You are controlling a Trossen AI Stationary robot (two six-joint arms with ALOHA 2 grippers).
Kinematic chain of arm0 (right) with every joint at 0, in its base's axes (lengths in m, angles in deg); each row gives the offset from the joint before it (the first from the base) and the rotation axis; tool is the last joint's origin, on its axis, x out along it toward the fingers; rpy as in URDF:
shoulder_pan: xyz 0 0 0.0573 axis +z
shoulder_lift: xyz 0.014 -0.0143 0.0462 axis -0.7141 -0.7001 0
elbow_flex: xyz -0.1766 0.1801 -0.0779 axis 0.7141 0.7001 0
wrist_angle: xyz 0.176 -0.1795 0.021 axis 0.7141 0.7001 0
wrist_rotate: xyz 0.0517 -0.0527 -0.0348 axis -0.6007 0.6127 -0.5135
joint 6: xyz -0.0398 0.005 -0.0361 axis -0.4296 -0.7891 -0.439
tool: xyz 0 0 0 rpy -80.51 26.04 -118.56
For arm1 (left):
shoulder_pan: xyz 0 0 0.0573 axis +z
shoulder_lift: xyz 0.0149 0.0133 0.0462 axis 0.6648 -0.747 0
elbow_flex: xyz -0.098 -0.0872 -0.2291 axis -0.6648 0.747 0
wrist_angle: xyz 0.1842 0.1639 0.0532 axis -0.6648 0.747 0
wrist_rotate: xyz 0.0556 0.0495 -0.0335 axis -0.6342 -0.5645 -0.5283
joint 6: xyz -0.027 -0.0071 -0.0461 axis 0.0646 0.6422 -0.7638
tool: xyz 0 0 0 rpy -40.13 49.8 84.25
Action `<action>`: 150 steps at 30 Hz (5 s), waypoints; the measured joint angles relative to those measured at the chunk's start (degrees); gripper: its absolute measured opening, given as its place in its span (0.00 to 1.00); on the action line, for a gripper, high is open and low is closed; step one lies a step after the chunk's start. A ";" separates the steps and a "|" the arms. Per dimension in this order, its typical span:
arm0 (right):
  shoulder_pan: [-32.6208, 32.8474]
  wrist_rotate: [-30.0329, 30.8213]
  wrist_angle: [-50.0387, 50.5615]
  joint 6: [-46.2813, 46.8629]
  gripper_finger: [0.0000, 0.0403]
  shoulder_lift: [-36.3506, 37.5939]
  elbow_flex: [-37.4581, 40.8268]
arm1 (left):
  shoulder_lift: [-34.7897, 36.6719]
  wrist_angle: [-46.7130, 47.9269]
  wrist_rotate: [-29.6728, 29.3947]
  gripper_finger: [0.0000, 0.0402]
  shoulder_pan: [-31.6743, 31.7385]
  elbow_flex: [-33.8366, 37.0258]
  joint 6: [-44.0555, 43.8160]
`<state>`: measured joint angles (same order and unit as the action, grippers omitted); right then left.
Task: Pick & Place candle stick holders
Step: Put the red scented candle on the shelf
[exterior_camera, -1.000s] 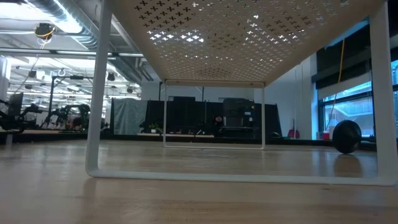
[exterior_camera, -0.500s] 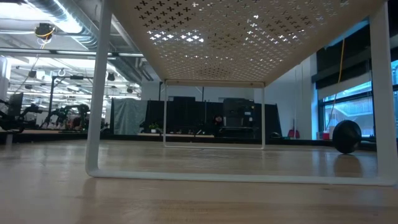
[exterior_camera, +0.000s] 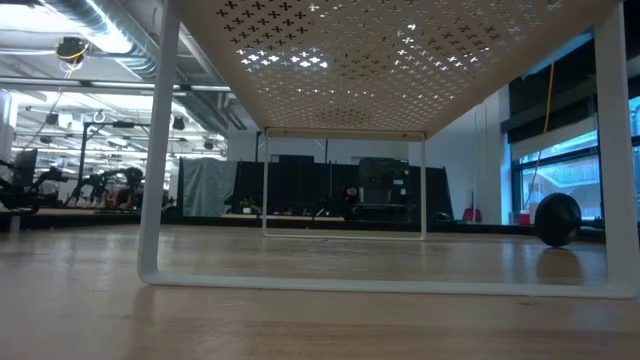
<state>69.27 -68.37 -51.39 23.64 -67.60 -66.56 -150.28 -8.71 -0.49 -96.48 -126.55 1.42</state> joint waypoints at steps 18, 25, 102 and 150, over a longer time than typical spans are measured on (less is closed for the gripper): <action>0.00 0.00 0.24 0.00 0.97 0.00 0.00 | 0.57 8.38 -2.63 0.64 2.15 0.00 1.05; 0.00 0.00 0.24 -0.02 0.97 0.00 0.00 | 0.55 5.35 -1.88 0.81 2.04 2.18 0.52; -0.01 0.02 1.08 -0.22 0.97 0.00 0.00 | -6.31 -20.23 -1.12 0.93 1.52 18.45 -2.95; -0.02 0.02 1.05 -0.24 0.97 0.00 0.00 | -6.31 -16.98 1.26 0.74 4.78 15.93 1.51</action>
<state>69.25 -68.35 -50.34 23.40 -67.60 -66.56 -156.58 -25.69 0.77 -91.71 -110.62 2.93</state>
